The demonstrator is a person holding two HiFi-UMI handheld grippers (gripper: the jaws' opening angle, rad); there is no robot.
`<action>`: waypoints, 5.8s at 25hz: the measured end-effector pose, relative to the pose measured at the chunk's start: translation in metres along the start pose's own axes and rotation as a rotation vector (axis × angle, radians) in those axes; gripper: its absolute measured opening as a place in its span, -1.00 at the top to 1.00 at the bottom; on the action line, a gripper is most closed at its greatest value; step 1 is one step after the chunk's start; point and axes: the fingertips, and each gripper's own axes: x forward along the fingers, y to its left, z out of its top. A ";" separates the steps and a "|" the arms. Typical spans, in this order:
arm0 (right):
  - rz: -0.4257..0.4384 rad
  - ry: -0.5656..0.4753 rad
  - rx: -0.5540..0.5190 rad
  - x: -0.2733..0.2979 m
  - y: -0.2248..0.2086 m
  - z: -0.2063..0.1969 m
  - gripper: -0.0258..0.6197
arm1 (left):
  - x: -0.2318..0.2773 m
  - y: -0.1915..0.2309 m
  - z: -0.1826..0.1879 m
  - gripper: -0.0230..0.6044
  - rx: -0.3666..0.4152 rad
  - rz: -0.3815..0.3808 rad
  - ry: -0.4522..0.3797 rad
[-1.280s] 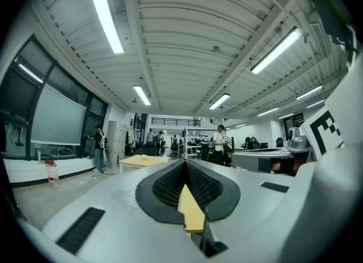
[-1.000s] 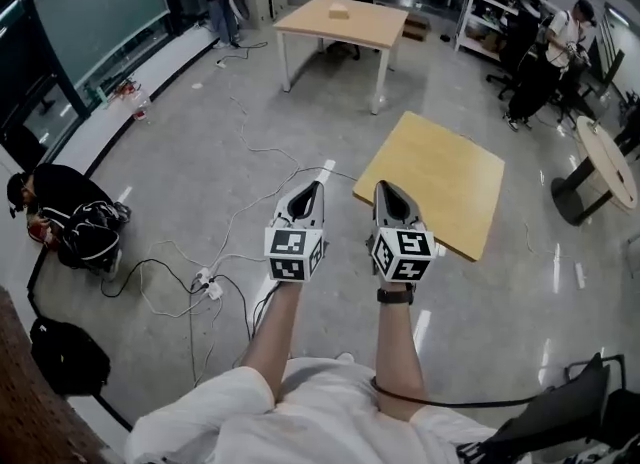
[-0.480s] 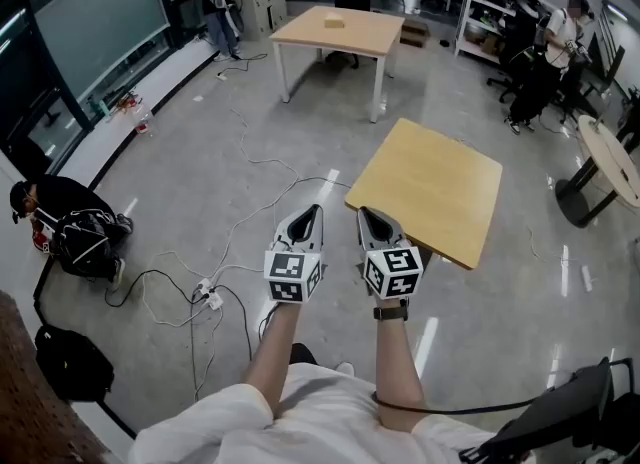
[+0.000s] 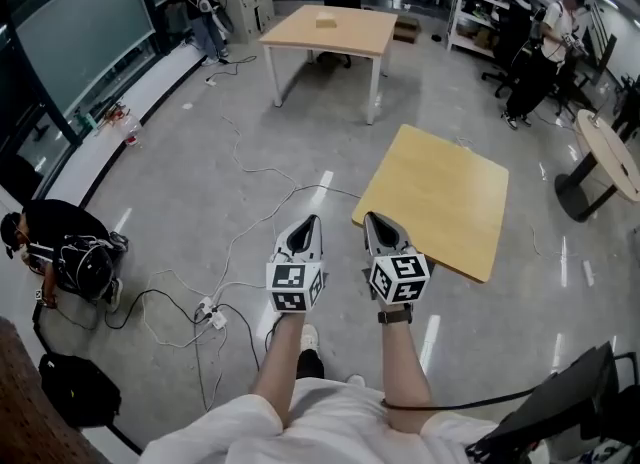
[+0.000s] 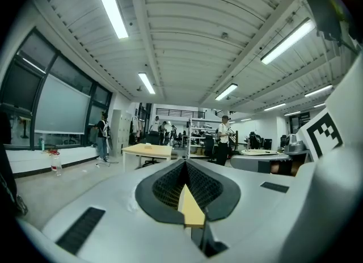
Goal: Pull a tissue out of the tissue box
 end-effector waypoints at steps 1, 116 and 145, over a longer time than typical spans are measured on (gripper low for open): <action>-0.005 0.001 -0.001 0.013 -0.002 0.003 0.92 | 0.008 0.011 0.004 0.93 0.001 0.000 -0.006; 0.113 0.003 -0.174 1.288 -0.599 0.186 0.92 | 1.317 0.586 0.140 0.93 -0.007 -0.114 -0.073; -0.105 0.052 -0.155 1.665 -0.817 0.216 0.92 | 1.729 0.770 0.142 0.93 -0.066 -0.226 0.014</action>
